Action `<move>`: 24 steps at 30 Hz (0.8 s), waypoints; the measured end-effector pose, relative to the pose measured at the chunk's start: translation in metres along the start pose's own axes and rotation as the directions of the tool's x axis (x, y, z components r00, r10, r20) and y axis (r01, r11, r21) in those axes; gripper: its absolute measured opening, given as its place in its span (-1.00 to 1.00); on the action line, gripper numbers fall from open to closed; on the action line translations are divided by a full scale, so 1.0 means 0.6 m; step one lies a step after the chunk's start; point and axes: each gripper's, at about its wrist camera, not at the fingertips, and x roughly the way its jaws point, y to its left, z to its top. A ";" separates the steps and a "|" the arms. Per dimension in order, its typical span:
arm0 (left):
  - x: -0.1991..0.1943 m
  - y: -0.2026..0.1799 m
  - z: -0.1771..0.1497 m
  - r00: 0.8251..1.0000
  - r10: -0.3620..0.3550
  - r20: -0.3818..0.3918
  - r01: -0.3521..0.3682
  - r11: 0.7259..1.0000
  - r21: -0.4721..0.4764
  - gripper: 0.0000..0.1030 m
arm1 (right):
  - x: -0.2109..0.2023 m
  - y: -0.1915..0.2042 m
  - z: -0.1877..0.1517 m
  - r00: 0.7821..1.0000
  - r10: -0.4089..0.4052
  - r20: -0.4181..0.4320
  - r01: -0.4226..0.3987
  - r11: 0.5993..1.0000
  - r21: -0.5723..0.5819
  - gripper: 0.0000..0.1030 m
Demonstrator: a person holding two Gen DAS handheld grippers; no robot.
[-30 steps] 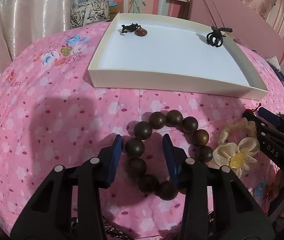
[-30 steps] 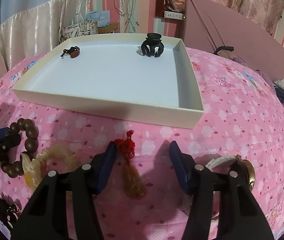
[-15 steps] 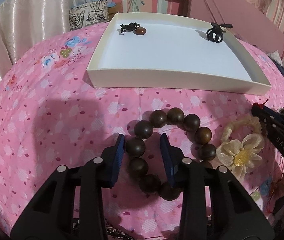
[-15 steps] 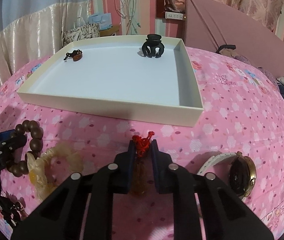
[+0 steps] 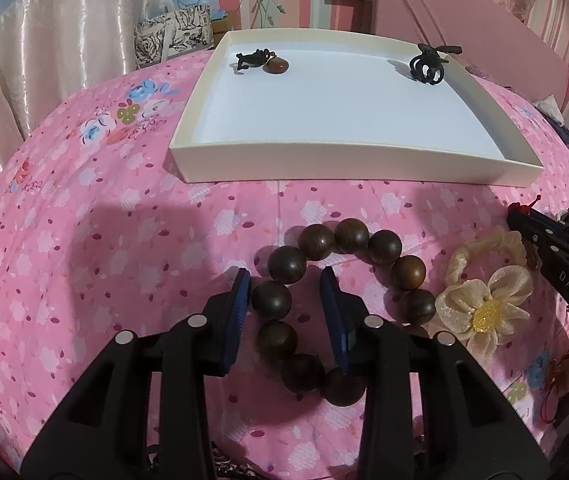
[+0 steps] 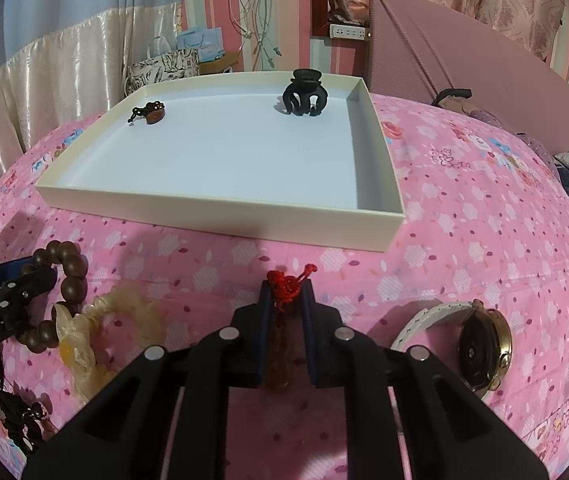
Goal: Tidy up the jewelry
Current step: 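Grasp the dark wooden bead bracelet with left gripper while right grasps red tassel amber pendant, then lift and carry the bead bracelet and tassel pendant over the white tray with both grippers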
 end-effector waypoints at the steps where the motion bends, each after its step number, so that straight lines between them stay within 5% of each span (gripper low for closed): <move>1: 0.000 -0.001 0.000 1.000 0.005 0.004 -0.005 1.000 0.003 -0.47 | 0.000 0.000 0.000 1.000 0.003 0.000 -0.003 1.000 0.002 -0.72; 24: -0.031 0.002 0.000 0.996 -0.032 0.083 0.032 0.999 -0.006 -0.67 | -0.027 -0.016 -0.010 0.998 0.034 0.060 -0.037 0.998 0.044 -0.74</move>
